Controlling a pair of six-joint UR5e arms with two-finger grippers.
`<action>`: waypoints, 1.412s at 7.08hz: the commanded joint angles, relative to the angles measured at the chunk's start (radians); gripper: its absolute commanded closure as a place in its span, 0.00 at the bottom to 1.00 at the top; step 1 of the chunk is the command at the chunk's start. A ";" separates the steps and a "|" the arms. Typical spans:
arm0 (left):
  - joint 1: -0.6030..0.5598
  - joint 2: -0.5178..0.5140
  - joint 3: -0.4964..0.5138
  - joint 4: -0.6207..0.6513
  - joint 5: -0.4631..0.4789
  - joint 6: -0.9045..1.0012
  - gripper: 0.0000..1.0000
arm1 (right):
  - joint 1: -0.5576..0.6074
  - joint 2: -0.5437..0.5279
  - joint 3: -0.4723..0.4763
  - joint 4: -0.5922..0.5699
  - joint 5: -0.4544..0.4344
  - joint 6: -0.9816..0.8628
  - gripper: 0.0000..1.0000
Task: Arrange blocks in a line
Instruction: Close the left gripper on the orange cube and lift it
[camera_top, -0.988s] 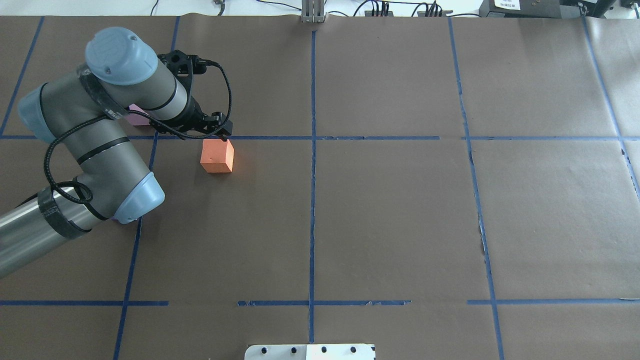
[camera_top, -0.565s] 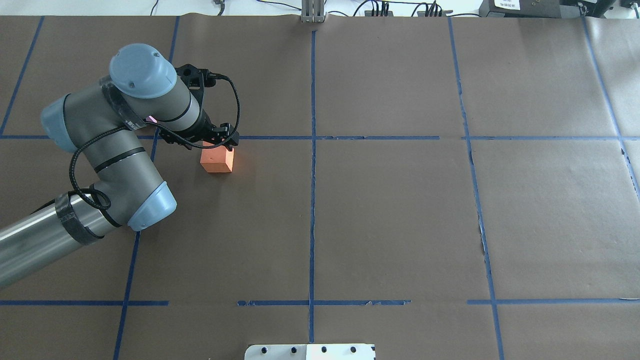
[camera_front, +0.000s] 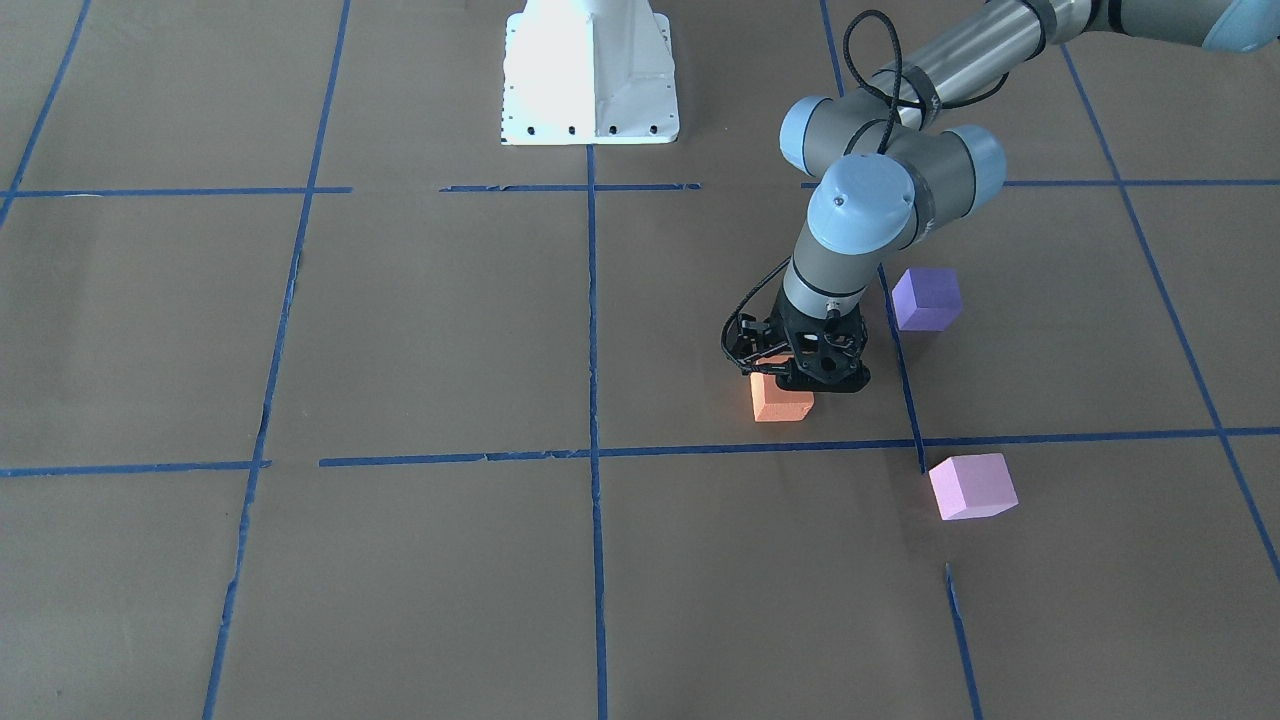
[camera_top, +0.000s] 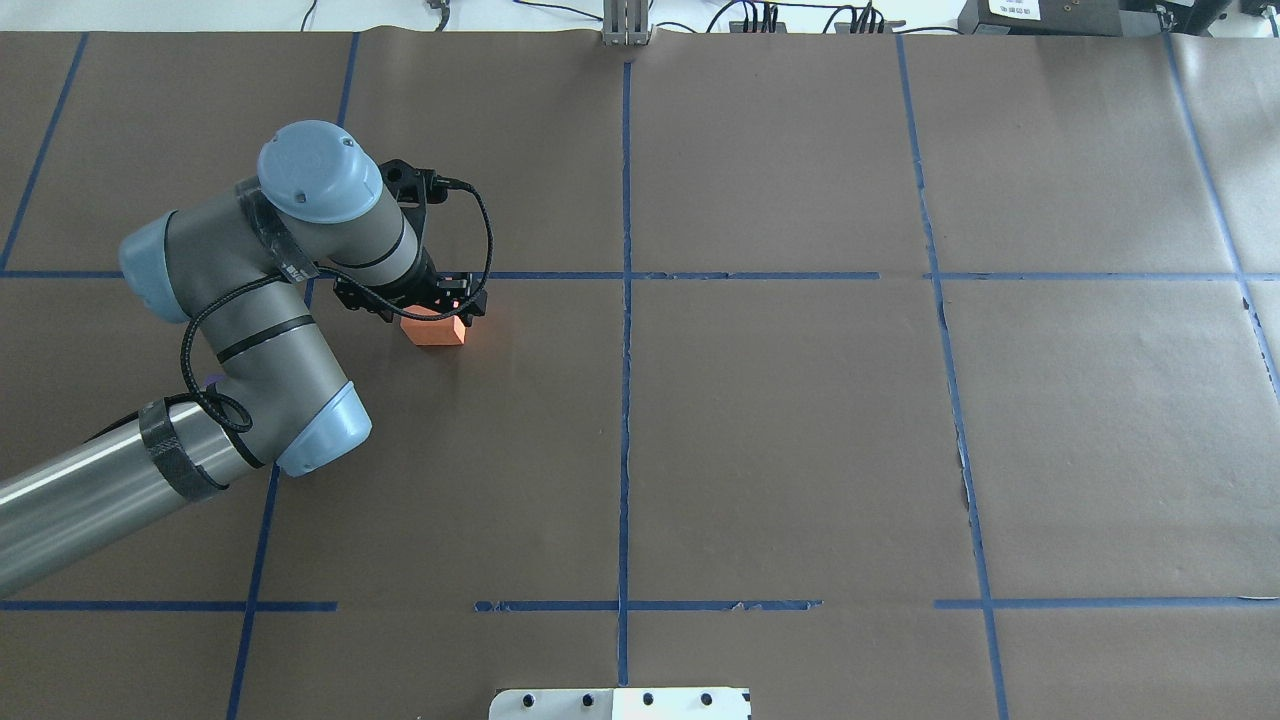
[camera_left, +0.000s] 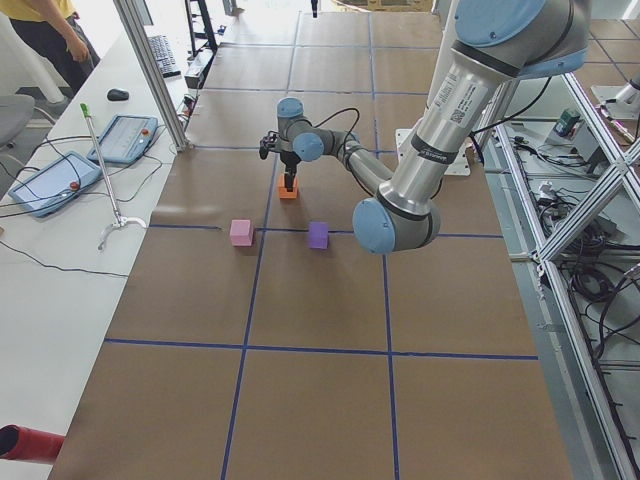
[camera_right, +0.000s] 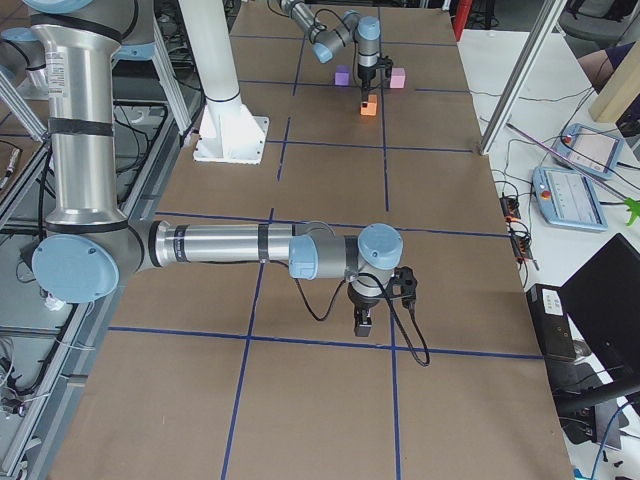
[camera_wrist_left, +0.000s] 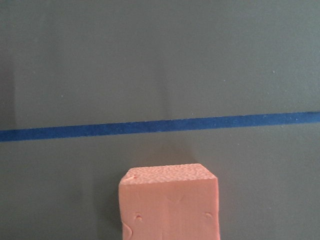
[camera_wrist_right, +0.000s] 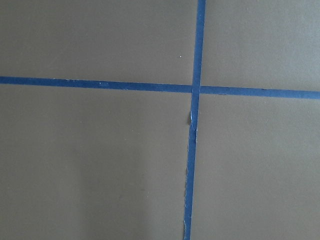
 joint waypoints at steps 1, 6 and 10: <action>0.001 -0.018 0.039 0.000 0.016 -0.003 0.01 | 0.000 0.000 0.000 0.000 0.000 0.000 0.00; 0.012 -0.037 0.098 -0.034 0.012 -0.003 0.66 | 0.000 0.000 0.000 0.000 0.000 0.000 0.00; -0.187 0.047 -0.144 0.141 -0.056 0.132 0.90 | 0.000 0.000 0.000 0.000 0.000 0.000 0.00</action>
